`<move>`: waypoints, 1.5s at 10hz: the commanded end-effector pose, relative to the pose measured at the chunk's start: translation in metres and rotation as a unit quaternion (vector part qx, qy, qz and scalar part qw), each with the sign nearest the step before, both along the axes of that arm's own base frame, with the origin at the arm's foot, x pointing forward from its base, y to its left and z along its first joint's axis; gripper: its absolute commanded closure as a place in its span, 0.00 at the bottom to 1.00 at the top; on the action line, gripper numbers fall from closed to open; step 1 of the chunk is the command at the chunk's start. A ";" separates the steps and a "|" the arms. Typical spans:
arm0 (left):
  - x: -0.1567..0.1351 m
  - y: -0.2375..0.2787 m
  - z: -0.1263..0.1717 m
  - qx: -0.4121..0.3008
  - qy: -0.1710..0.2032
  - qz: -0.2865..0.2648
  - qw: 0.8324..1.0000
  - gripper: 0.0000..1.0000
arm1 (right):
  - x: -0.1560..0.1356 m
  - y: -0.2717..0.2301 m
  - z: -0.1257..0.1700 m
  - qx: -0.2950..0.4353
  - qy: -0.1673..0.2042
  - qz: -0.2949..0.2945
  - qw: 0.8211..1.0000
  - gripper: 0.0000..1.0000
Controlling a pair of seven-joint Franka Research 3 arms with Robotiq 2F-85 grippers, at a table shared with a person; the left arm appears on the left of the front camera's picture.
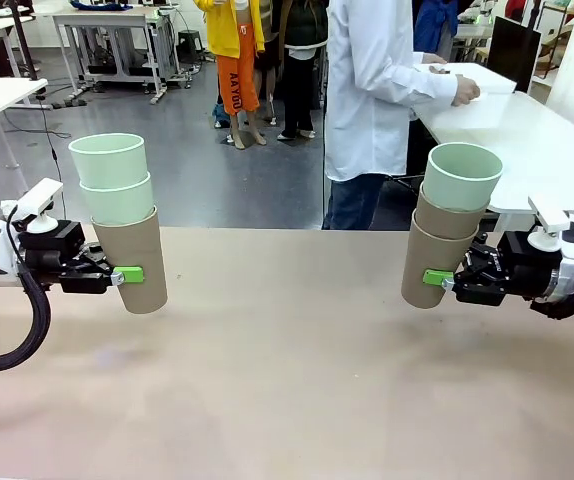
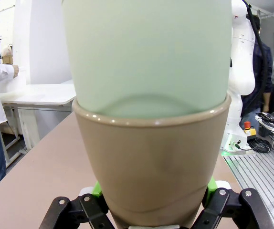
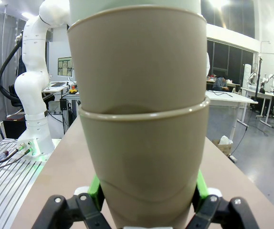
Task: Stack the cups and store them in the basket.
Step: Place the stack of Reusable plastic cups into the Pantry Basket.
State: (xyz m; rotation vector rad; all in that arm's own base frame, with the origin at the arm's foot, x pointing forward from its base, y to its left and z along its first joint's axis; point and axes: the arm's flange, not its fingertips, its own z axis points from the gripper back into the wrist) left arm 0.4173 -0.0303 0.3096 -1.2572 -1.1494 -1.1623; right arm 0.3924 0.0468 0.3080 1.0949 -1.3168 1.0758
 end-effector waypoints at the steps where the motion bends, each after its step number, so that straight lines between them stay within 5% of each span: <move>1: 0.000 0.000 0.005 -0.003 -0.004 -0.002 1.000 0.15 | 0.000 0.000 0.004 0.004 -0.006 -0.001 1.000 0.13; 15: 0.000 0.000 0.005 -0.003 -0.004 -0.002 1.000 0.15 | 0.000 0.000 0.004 0.004 -0.006 -0.001 1.000 0.13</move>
